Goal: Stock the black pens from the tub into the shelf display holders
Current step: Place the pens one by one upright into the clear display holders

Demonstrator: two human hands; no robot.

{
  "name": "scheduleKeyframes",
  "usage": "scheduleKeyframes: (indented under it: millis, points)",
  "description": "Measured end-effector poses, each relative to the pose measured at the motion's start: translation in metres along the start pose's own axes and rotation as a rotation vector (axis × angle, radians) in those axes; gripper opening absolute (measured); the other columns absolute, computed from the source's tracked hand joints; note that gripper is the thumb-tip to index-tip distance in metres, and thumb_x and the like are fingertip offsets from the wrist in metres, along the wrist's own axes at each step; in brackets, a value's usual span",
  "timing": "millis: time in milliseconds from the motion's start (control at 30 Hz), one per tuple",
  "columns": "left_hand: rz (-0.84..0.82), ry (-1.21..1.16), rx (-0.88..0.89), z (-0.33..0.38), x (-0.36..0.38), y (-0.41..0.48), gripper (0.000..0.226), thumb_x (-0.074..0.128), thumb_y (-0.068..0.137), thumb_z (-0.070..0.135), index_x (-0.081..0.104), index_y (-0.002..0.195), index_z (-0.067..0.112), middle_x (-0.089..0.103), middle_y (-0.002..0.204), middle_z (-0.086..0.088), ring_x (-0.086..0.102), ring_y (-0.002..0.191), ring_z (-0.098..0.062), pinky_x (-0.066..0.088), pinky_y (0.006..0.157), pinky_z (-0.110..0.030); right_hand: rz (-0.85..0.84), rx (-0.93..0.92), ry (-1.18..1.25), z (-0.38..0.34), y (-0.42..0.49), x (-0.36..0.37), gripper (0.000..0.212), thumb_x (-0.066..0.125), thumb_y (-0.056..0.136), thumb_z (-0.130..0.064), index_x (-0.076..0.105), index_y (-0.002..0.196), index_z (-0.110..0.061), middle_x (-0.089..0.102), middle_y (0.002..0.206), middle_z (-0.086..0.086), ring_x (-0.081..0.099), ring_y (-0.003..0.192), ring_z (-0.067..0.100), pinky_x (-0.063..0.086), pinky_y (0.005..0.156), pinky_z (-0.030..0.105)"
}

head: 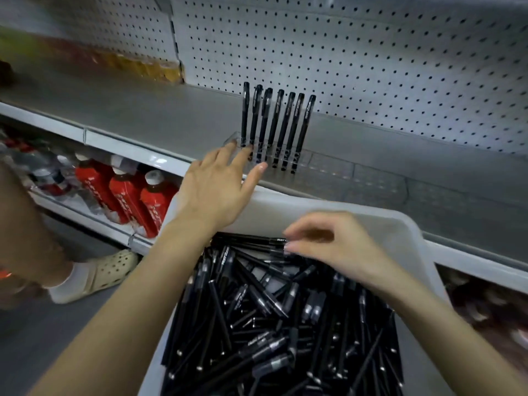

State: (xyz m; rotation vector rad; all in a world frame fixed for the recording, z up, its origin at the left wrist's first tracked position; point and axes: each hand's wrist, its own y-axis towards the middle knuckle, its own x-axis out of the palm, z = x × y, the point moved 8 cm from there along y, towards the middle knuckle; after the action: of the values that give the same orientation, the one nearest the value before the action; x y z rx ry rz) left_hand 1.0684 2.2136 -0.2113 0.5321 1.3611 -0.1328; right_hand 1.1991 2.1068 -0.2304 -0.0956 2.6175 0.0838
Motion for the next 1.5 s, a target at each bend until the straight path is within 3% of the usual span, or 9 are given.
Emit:
scheduleKeyframes:
  millis: [133, 267, 467, 800, 967, 1100, 1267, 1500]
  points:
    - [0.012, -0.007, 0.004, 0.001, -0.005, -0.004, 0.065, 0.012, 0.093, 0.058, 0.031, 0.146, 0.025, 0.029, 0.153, -0.005, 0.030, 0.137, -0.025, 0.028, 0.107, -0.044, -0.086, 0.059, -0.190, 0.023, -0.001, 0.019, 0.012, 0.076, 0.077, -0.022, 0.076, 0.088, -0.017, 0.074, 0.085, -0.005, 0.064, 0.079, 0.003, 0.046, 0.076, 0.016]
    - [0.010, 0.000, 0.000, -0.002, -0.007, -0.006, 0.066, 0.011, 0.093, 0.058, 0.030, 0.147, 0.025, 0.028, 0.153, -0.004, 0.030, 0.137, -0.025, 0.029, 0.106, -0.044, -0.082, 0.074, -0.361, 0.030, 0.000, 0.025, 0.010, 0.075, 0.078, -0.030, 0.076, 0.086, -0.024, 0.072, 0.082, -0.013, 0.060, 0.073, -0.007, 0.043, 0.072, 0.010]
    - [-0.012, 0.007, -0.010, -0.003, -0.008, -0.008, 0.064, 0.011, 0.094, 0.058, 0.027, 0.148, 0.025, 0.026, 0.155, -0.002, 0.030, 0.137, -0.024, 0.030, 0.105, -0.044, -0.103, 0.111, -0.440, 0.037, 0.003, 0.038, 0.010, 0.075, 0.077, -0.034, 0.071, 0.077, -0.025, 0.069, 0.076, -0.010, 0.062, 0.074, 0.004, 0.050, 0.074, 0.026]
    - [-0.016, 0.003, -0.001, -0.003, -0.007, -0.008, 0.065, 0.010, 0.094, 0.058, 0.028, 0.147, 0.024, 0.026, 0.154, -0.002, 0.030, 0.137, -0.024, 0.031, 0.105, -0.043, -0.104, 0.091, -0.493, 0.033, 0.004, 0.043, 0.014, 0.070, 0.083, -0.034, 0.067, 0.081, -0.020, 0.068, 0.082, -0.004, 0.059, 0.081, 0.011, 0.043, 0.074, 0.026]
    - [-0.018, -0.018, -0.007, -0.005, -0.008, -0.009, 0.066, 0.009, 0.092, 0.058, 0.026, 0.147, 0.025, 0.025, 0.155, -0.001, 0.028, 0.138, -0.022, 0.029, 0.106, -0.042, -0.004, 0.097, -0.346, 0.032, 0.004, 0.027, 0.011, 0.064, 0.088, -0.022, 0.057, 0.080, -0.026, 0.063, 0.076, -0.009, 0.060, 0.075, 0.008, 0.043, 0.068, 0.020]
    - [-0.011, -0.005, -0.004, -0.004, -0.009, -0.010, 0.066, 0.009, 0.092, 0.058, 0.027, 0.147, 0.026, 0.026, 0.154, -0.001, 0.030, 0.137, -0.022, 0.031, 0.105, -0.041, 0.064, 0.111, -0.019, 0.028, 0.000, 0.013, 0.022, 0.065, 0.085, -0.004, 0.061, 0.072, -0.021, 0.066, 0.064, -0.001, 0.067, 0.062, 0.010, 0.053, 0.059, 0.025]
    - [-0.016, 0.001, -0.009, -0.005, -0.009, -0.008, 0.066, 0.008, 0.091, 0.058, 0.026, 0.147, 0.028, 0.025, 0.154, 0.001, 0.030, 0.137, -0.021, 0.030, 0.105, -0.040, 0.160, 0.043, 0.280, 0.011, 0.000, -0.006, 0.019, 0.065, 0.080, 0.008, 0.067, 0.076, -0.010, 0.070, 0.069, 0.004, 0.070, 0.066, 0.018, 0.057, 0.062, 0.024]
    - [0.002, 0.040, 0.003, -0.004, -0.006, -0.006, 0.085, -0.013, 0.080, 0.065, 0.025, 0.147, 0.028, 0.025, 0.155, 0.002, 0.031, 0.137, -0.019, 0.031, 0.105, -0.038, 0.162, 0.037, 0.463, -0.013, -0.001, -0.033, 0.013, 0.068, 0.075, 0.003, 0.071, 0.086, -0.003, 0.073, 0.079, 0.013, 0.068, 0.066, 0.014, 0.053, 0.064, 0.017]
